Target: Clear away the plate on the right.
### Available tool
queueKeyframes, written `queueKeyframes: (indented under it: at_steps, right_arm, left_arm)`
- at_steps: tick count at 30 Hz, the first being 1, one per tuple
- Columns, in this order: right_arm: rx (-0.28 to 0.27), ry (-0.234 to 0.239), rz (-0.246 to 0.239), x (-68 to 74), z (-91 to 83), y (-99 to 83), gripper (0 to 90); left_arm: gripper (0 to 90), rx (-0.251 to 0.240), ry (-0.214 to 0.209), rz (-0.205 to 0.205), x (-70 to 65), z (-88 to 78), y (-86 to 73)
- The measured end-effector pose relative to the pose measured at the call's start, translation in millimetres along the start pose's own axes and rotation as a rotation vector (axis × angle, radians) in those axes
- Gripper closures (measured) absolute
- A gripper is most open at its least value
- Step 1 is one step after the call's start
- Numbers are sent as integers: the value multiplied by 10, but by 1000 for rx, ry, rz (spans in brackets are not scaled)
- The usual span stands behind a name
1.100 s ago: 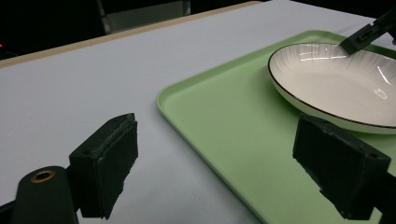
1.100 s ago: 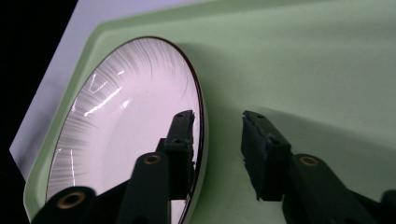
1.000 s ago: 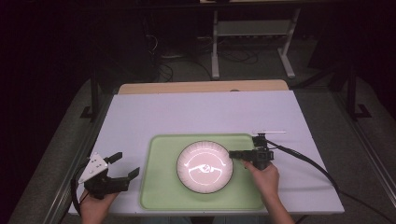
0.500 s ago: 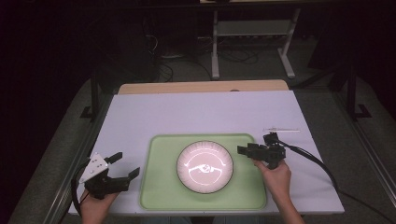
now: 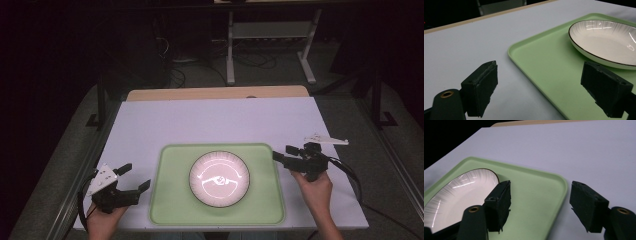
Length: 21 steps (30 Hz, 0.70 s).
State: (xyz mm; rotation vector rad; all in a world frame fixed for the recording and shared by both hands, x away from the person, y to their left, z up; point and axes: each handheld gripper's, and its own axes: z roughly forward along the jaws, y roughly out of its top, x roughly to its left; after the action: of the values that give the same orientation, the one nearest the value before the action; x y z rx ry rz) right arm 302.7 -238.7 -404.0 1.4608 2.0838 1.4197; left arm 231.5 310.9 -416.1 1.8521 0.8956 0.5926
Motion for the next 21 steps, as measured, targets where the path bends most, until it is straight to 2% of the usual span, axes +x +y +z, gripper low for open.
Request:
queueKeyframes:
  at_steps: [10, 19, 21]
  right_arm:
    - [-36, -64, -79, -103, -230, 21, 279]
    - [-58, -85, -141, -142, -379, -23, 254]
    - [-56, -85, -141, -149, -391, -30, 250]
  left_arm:
    - [139, 3, 3, -1, 4, 6, -6]
    - [139, 9, 3, 2, 7, 9, -7]
    - [139, 8, 3, 0, 6, 11, -8]
